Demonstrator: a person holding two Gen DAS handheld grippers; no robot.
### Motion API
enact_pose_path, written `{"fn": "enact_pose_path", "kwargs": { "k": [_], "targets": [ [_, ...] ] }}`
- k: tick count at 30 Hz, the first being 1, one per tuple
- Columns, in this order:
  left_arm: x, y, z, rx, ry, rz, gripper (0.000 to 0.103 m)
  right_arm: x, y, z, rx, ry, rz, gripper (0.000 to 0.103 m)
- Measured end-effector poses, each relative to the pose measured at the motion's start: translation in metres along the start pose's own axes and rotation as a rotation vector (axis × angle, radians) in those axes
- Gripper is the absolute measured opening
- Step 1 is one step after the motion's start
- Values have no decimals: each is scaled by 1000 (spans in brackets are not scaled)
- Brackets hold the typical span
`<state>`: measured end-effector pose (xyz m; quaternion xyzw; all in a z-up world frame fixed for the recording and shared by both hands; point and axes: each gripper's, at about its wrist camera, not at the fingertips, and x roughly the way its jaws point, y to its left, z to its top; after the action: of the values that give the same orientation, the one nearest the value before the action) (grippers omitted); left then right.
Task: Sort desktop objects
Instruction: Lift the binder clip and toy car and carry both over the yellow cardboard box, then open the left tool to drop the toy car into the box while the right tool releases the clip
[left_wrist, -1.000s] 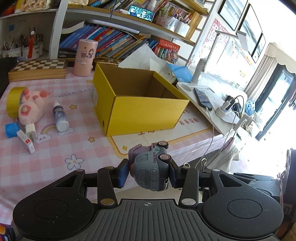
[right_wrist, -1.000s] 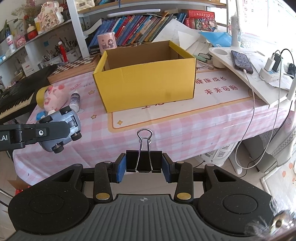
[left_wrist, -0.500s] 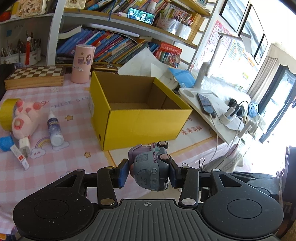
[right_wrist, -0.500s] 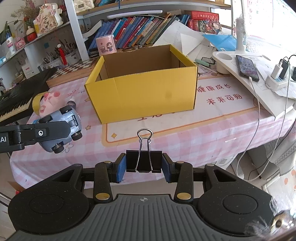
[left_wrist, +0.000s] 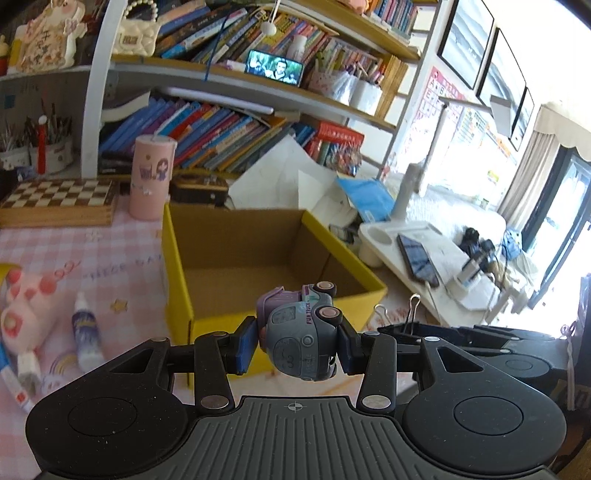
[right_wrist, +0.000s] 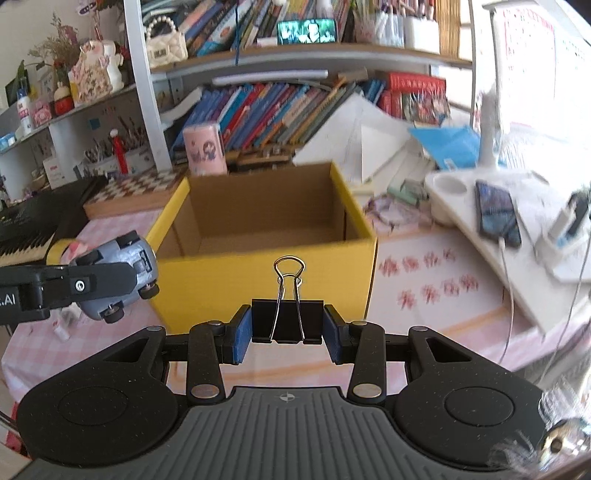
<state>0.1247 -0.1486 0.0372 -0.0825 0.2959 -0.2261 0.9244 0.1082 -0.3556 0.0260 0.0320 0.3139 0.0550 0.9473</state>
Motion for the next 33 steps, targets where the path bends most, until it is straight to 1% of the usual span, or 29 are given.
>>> {"fn": "enact_pose_path", "kwargs": {
  "k": [7, 13, 22, 28, 33],
  "targets": [
    [23, -6, 18, -20, -43, 50, 43, 15, -23, 36, -41, -60, 25, 37],
    [48, -5, 26, -51, -40, 102, 43, 34, -35, 56, -110, -71, 64, 37],
    [85, -1, 32, -50, -7, 169, 43, 74, -40, 76, -238, -31, 127, 37],
    [109, 4, 27, -44, 49, 204, 43, 104, -36, 83, -339, 16, 161, 37],
    [125, 10, 24, -51, 95, 217, 43, 131, -29, 87, -437, 68, 188, 37]
  ]
}}
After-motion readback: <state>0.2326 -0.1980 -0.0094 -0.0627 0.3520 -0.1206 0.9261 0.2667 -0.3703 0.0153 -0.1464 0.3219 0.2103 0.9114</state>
